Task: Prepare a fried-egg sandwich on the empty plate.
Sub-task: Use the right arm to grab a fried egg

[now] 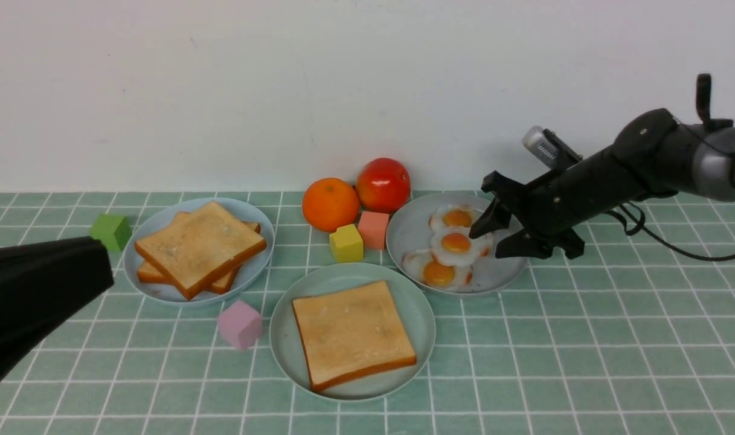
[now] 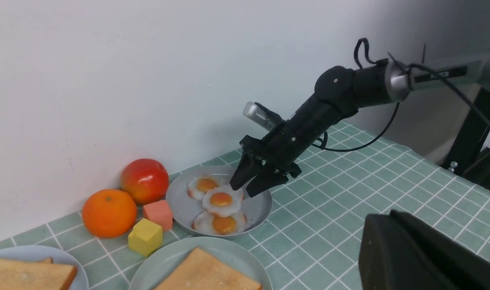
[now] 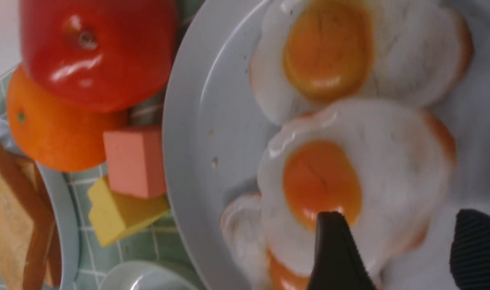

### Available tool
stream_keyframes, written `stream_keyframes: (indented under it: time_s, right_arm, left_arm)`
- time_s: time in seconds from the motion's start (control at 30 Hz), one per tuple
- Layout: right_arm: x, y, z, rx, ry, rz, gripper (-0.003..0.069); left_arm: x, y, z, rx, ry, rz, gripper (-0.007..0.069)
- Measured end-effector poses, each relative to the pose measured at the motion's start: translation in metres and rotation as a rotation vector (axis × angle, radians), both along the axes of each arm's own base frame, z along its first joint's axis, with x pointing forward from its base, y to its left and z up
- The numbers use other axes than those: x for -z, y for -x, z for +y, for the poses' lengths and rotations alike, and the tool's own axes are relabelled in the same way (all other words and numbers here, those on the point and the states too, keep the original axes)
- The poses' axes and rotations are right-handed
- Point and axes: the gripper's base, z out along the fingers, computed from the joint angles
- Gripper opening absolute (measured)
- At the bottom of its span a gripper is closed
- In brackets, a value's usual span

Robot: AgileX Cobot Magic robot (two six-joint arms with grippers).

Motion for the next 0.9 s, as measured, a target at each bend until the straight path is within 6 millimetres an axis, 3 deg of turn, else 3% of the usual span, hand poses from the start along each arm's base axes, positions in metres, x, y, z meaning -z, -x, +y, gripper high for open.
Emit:
stream_keyframes:
  time_s: [0.2,0.7,0.9]
  right_arm:
    - [0.012,-0.005,0.0,0.008,-0.009,0.017,0.0397]
    - [0.014,-0.012,0.0,0.065,-0.041,-0.021,0.0395]
    - [0.018,-0.013,0.0,0.068,-0.04,-0.017,0.0316]
  left_arm:
    - [0.0,0.0,0.0,0.0,0.001,-0.001,-0.0014]
    - [0.0,0.0,-0.001,0.006,0.015,0.013,-0.0014]
    - [0.0,0.0,-0.001,0.007,0.019,0.019,-0.0014]
